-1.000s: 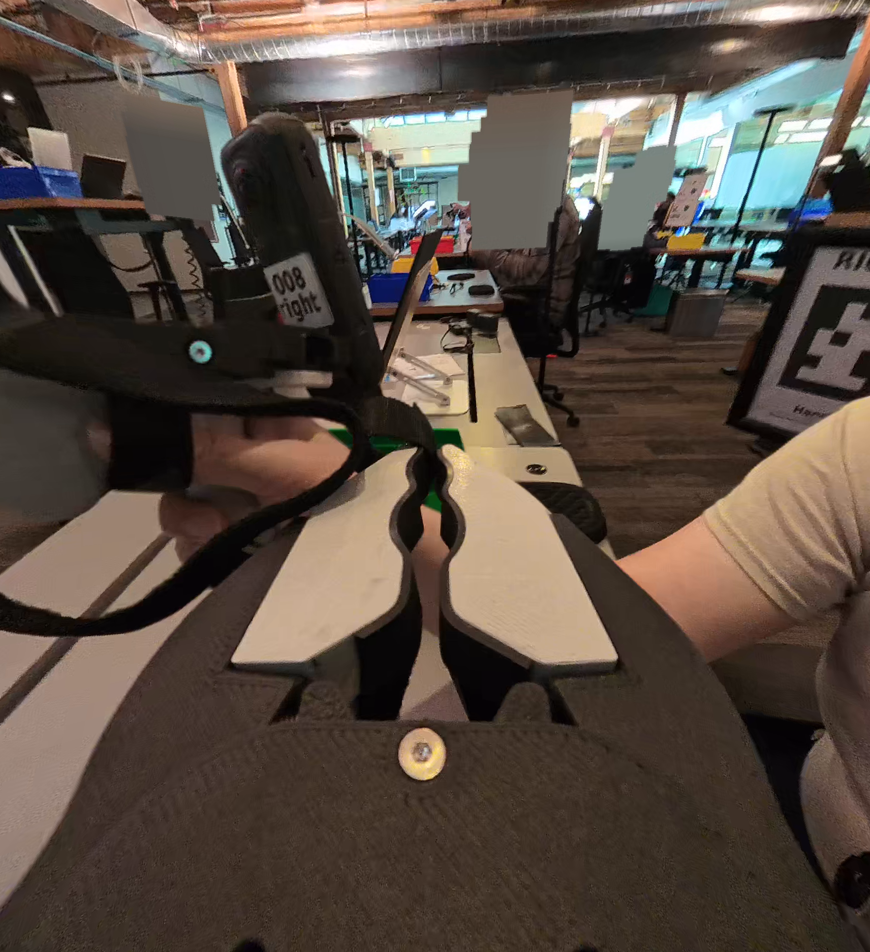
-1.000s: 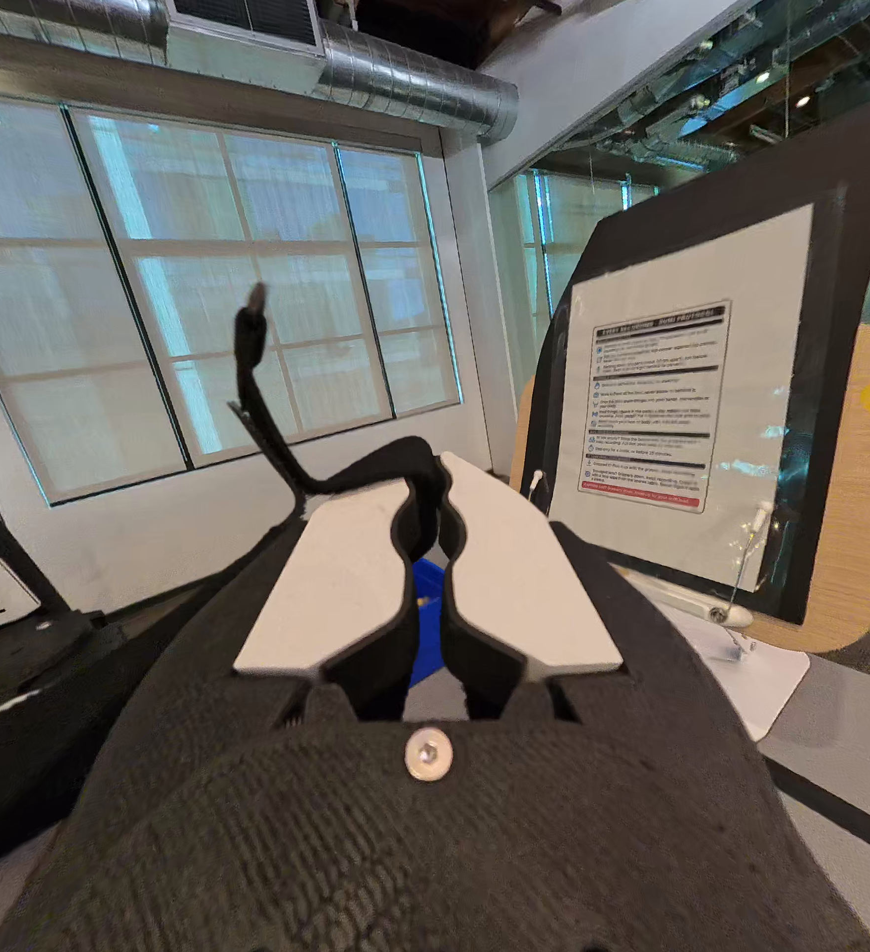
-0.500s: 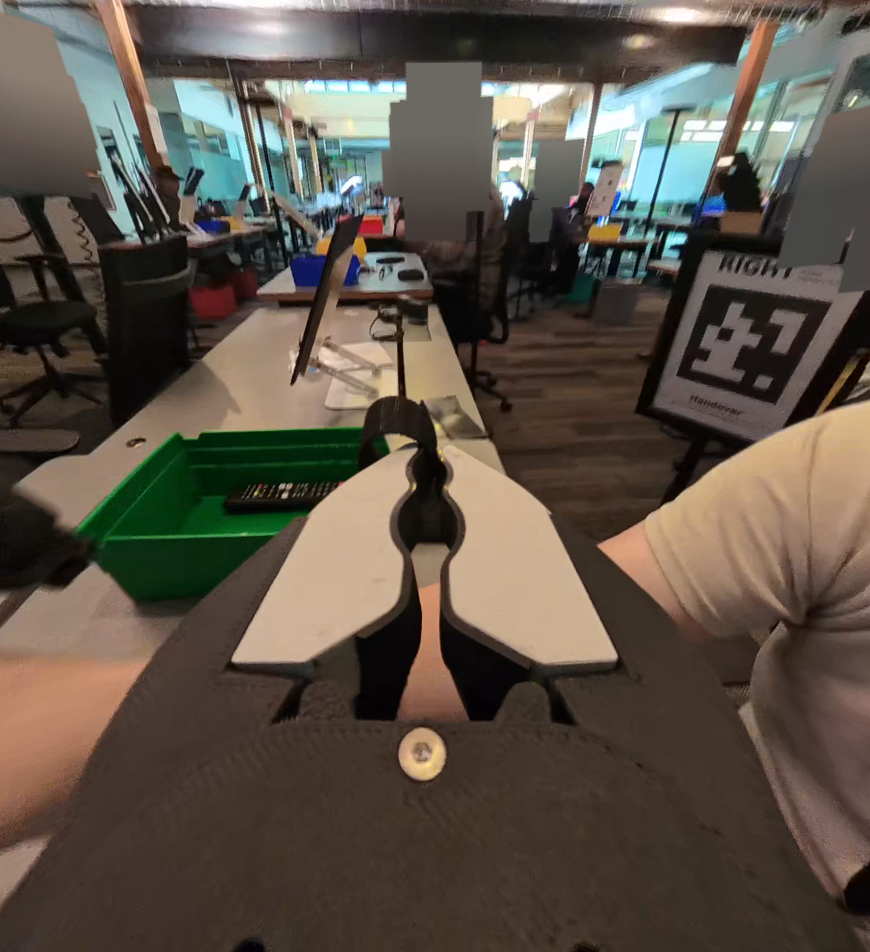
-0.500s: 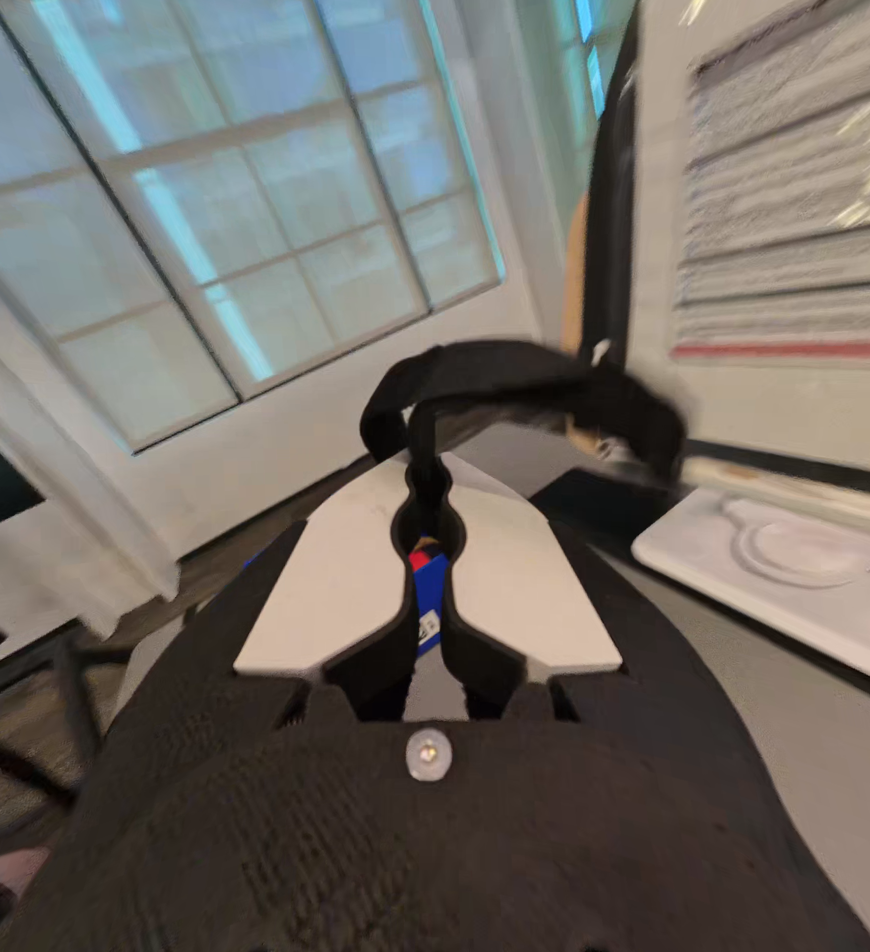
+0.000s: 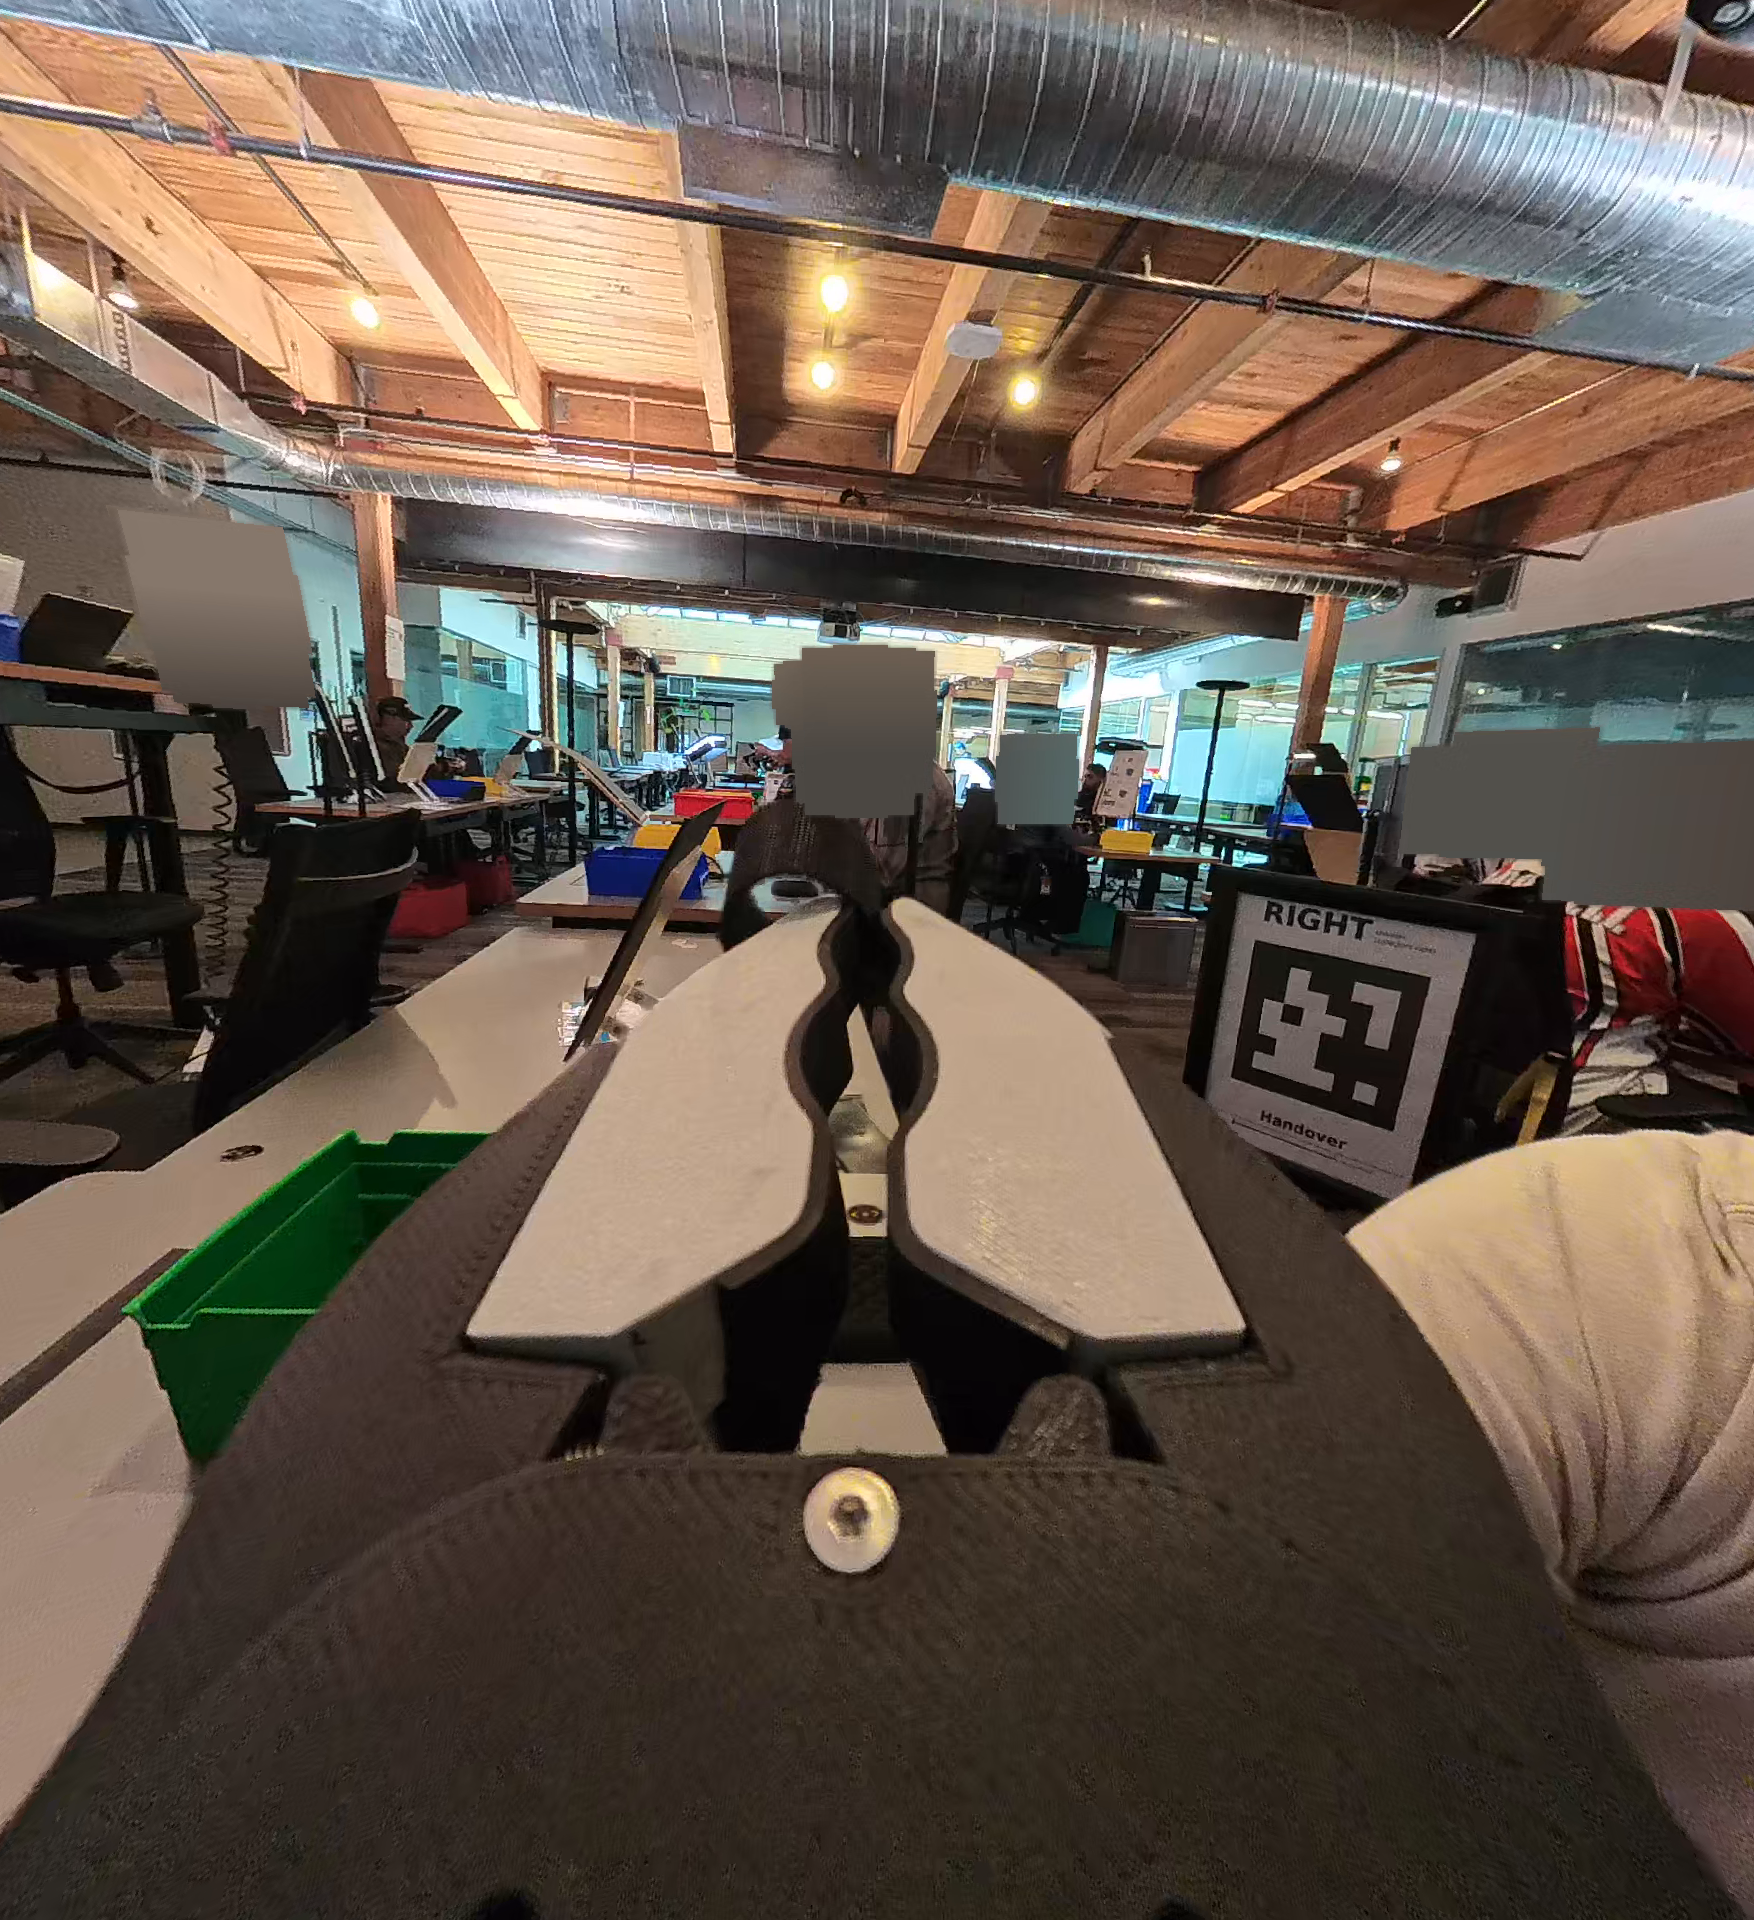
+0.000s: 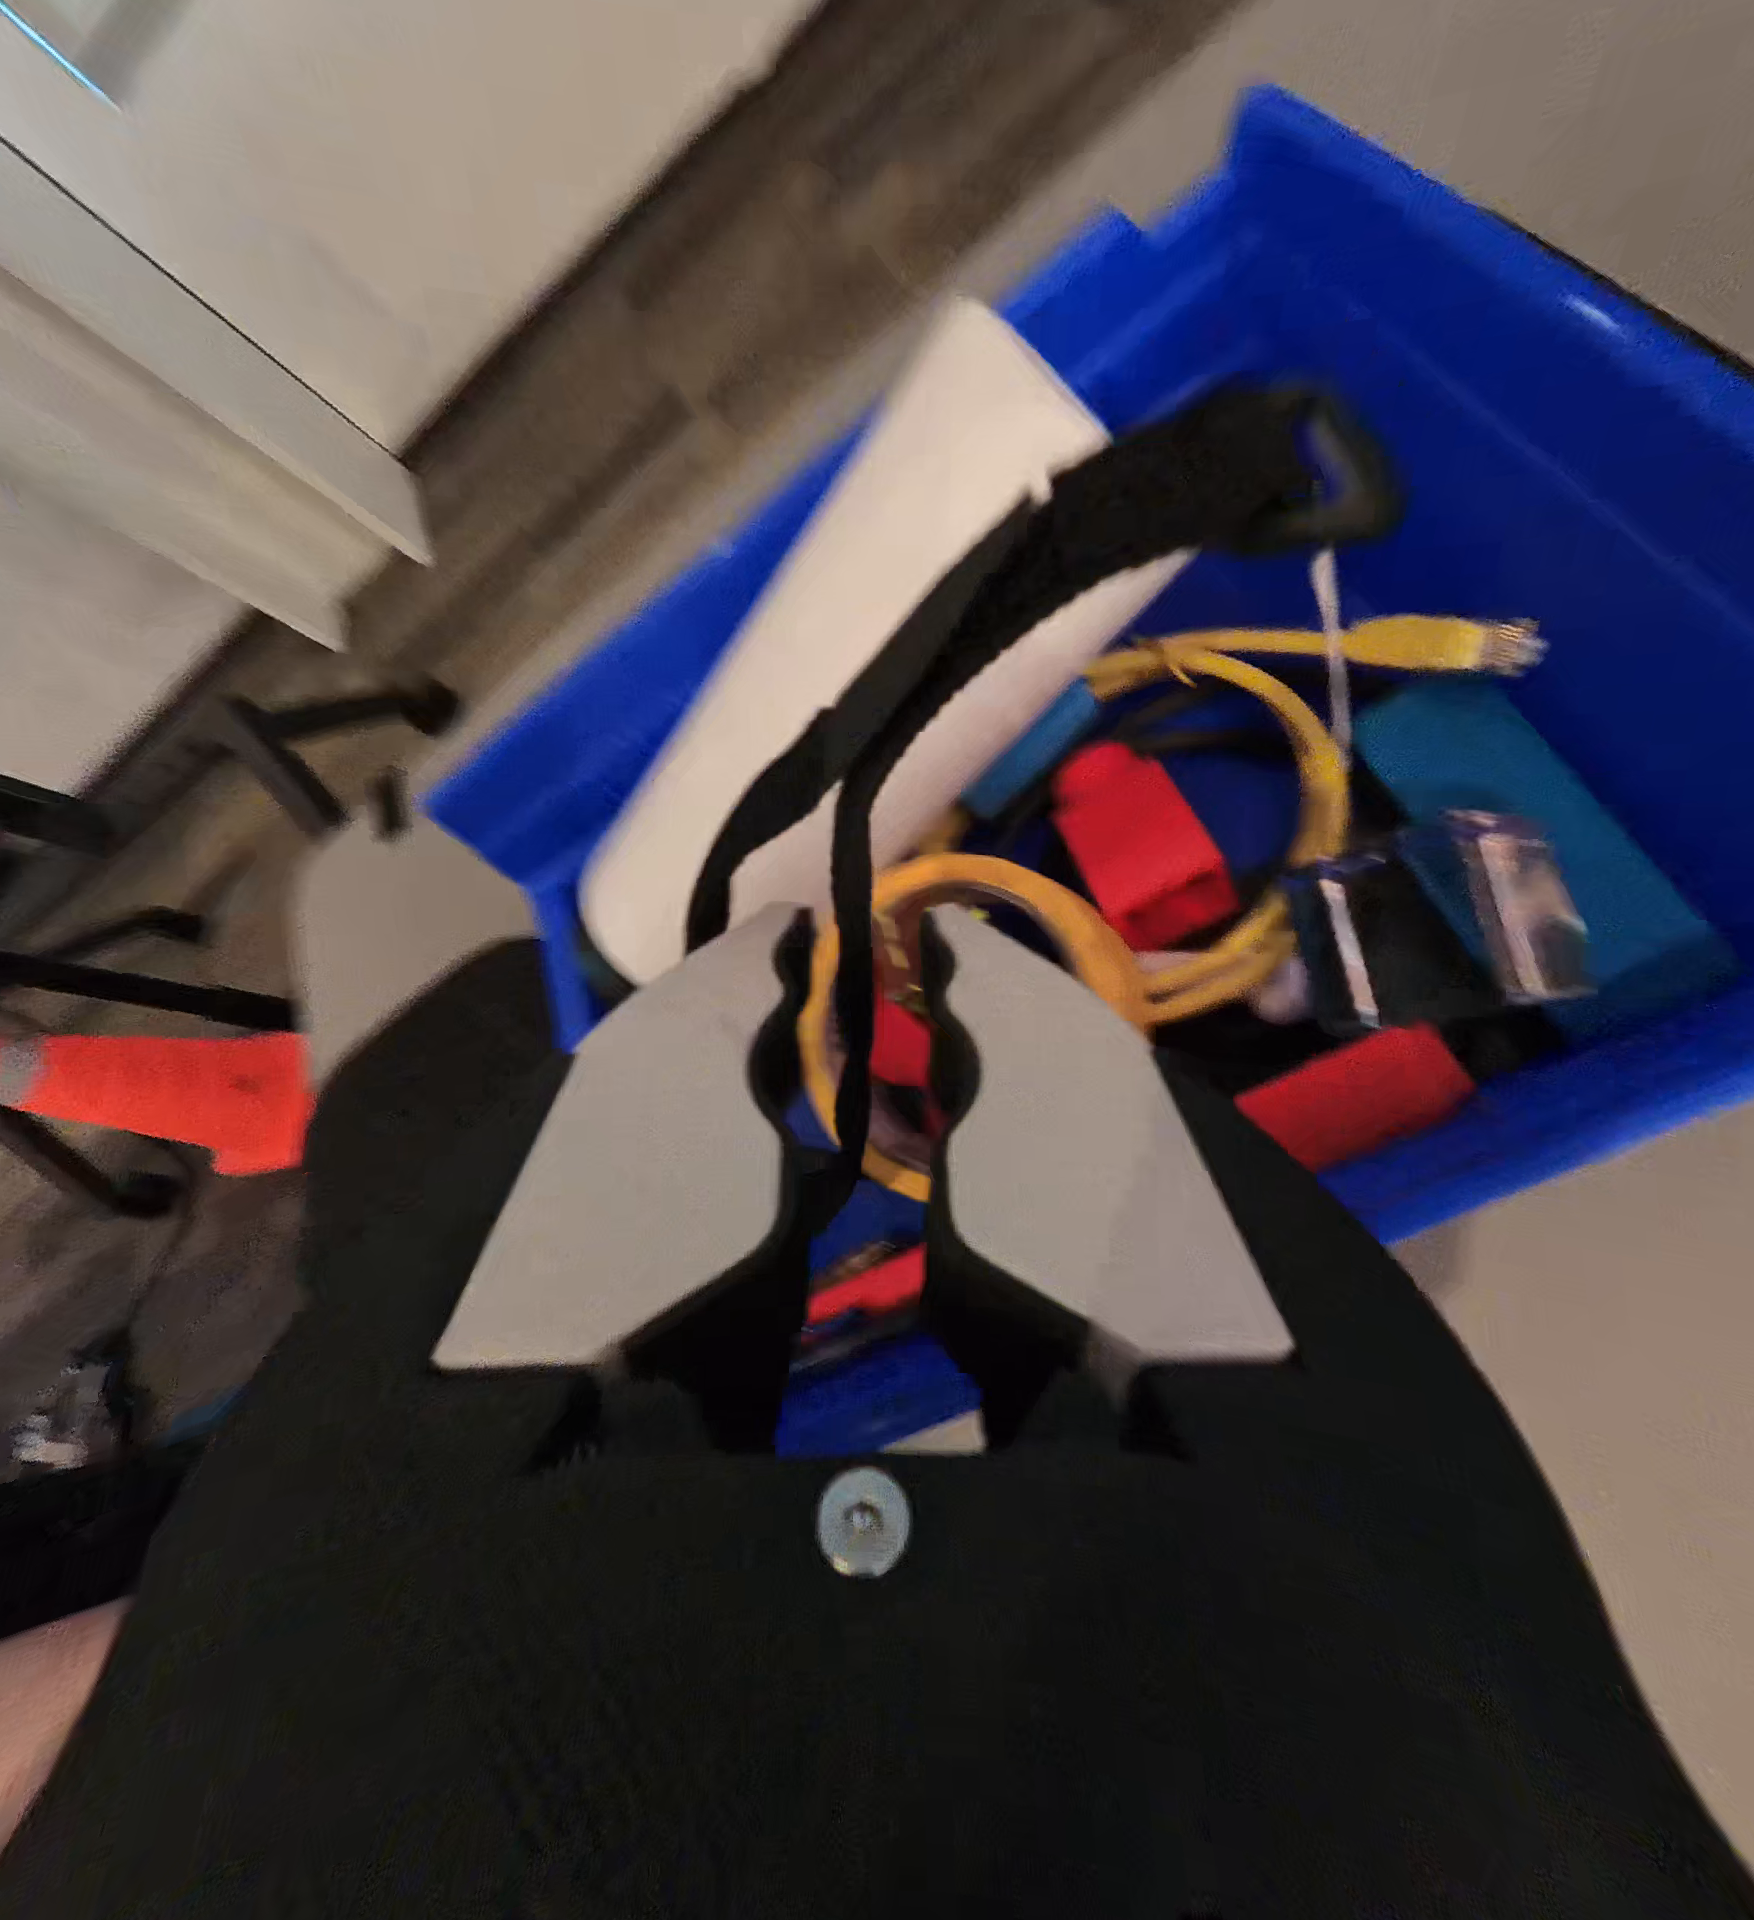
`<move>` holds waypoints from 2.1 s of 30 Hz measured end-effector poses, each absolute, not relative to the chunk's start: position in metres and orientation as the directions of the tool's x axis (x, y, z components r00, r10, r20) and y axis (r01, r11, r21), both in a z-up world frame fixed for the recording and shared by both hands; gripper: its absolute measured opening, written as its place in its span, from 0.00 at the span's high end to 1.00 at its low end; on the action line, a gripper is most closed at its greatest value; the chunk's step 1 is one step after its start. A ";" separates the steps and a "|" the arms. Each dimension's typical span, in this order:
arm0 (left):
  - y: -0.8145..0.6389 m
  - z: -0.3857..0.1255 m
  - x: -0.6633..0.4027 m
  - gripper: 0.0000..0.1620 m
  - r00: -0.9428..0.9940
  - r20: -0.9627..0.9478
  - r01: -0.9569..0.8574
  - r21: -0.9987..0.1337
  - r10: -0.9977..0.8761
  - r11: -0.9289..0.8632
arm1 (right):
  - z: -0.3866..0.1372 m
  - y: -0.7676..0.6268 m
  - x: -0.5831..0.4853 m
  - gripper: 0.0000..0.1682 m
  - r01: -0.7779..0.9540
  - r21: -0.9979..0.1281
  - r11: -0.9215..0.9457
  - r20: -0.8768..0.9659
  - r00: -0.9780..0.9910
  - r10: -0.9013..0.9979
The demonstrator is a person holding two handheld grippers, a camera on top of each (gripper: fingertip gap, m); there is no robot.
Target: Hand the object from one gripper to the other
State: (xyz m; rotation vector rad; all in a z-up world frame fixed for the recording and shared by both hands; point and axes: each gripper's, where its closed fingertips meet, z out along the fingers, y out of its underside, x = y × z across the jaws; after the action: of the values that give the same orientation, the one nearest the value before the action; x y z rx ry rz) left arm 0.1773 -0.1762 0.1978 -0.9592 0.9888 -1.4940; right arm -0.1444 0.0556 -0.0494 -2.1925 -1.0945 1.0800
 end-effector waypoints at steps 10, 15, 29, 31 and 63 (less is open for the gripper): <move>-0.159 0.218 0.123 0.99 0.018 -0.004 0.385 -0.923 -1.000 0.011 | 0.023 0.057 -0.024 0.71 0.283 -0.944 -0.169 -0.049 0.389 0.920; -0.125 0.222 0.088 0.99 0.263 -0.064 0.370 -0.915 -0.963 0.162 | 0.086 0.041 0.120 0.71 0.093 -0.977 0.194 0.212 0.585 0.783; -0.057 0.166 0.139 1.00 0.666 -0.663 -0.433 -0.717 -0.341 0.547 | 0.190 -0.075 0.157 0.74 -0.021 -0.929 0.369 0.261 0.669 0.696; -0.059 0.154 0.154 1.00 0.623 -0.714 -0.488 -0.674 -0.319 0.555 | 0.176 -0.061 0.152 0.73 0.027 -0.953 0.301 0.242 0.666 0.706; -0.062 0.129 0.178 0.94 0.470 -0.875 -0.683 -0.442 -0.114 0.582 | 0.148 -0.069 0.157 0.88 0.041 -0.999 -0.019 -0.001 0.402 0.915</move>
State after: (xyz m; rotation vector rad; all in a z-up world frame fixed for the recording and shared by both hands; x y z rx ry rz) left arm 0.1785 -0.0618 0.1286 -0.9095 1.0465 0.4145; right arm 0.1568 -0.0692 0.1481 -1.4167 -0.9239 0.8840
